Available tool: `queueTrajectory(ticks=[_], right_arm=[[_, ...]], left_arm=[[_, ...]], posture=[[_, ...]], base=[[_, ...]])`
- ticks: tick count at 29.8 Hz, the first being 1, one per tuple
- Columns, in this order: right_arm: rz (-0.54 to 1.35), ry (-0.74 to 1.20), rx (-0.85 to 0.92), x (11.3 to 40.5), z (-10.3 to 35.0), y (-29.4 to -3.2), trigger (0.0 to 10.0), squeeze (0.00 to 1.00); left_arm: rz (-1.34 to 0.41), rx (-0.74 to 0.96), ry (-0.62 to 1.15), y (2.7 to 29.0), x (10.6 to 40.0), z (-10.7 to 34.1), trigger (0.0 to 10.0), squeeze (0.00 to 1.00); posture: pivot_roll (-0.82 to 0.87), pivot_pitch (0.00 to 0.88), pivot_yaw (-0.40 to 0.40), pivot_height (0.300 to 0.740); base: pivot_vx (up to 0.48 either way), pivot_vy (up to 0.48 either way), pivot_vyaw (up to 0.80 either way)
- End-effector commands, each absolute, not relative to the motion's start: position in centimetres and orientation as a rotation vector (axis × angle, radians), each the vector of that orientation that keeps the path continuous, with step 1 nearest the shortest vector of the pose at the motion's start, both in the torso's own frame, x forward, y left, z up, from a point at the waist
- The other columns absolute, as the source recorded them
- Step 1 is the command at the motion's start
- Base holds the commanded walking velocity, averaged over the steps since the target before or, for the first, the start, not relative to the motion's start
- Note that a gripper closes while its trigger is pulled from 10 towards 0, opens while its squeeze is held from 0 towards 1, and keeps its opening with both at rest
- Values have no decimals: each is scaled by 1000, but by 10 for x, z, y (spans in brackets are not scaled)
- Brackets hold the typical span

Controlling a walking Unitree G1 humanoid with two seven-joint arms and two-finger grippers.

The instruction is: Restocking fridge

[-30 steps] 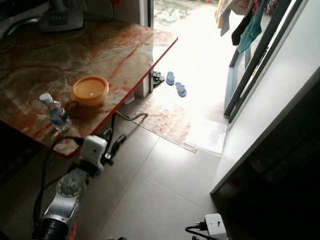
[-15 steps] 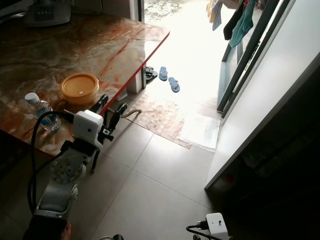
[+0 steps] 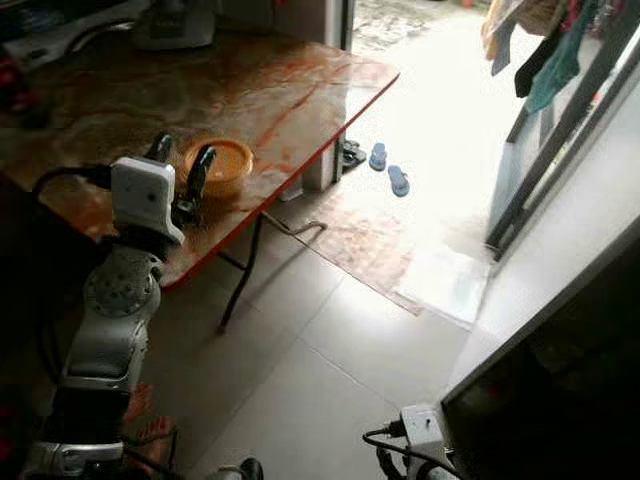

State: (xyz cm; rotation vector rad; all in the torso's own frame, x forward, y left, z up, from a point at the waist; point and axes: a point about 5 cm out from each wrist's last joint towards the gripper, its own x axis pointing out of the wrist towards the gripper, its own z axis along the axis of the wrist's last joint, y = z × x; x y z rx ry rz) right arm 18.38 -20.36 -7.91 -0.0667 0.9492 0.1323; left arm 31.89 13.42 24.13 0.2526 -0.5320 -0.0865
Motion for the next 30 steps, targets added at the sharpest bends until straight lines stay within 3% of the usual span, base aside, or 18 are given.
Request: queueTrajectory(ticks=[1,12,26,27,28,30], right_arm=[[111,982,-53,177,-83,-206,10000,0],[112,972,-54,185,-80,-203,10000,0],[101,973,-57,191,-77,-205,10000,0],[101,973,-57,192,-76,-204,10000,0],[100,972,-56,193,-76,-204,10000,0],[100,971,-55,193,-76,-204,10000,0]], left_arm=[[-49,248,-507,133,326,245,10000,0],[-7,173,-490,135,340,248,10000,0],[157,-9,-401,172,359,249,10000,0],[164,-12,-398,174,360,251,10000,824],[172,-14,-392,175,362,252,10000,1000],[172,-9,-388,174,363,252,10000,1000]], posture=[[-80,55,-14,740],[-84,0,1,740],[-57,8,-26,740],[-60,8,-27,740],[-61,9,-28,740],[-62,12,-26,740]], base=[[0,0,0],[0,0,0],[0,0,0],[0,0,0],[0,0,0],[0,0,0]])
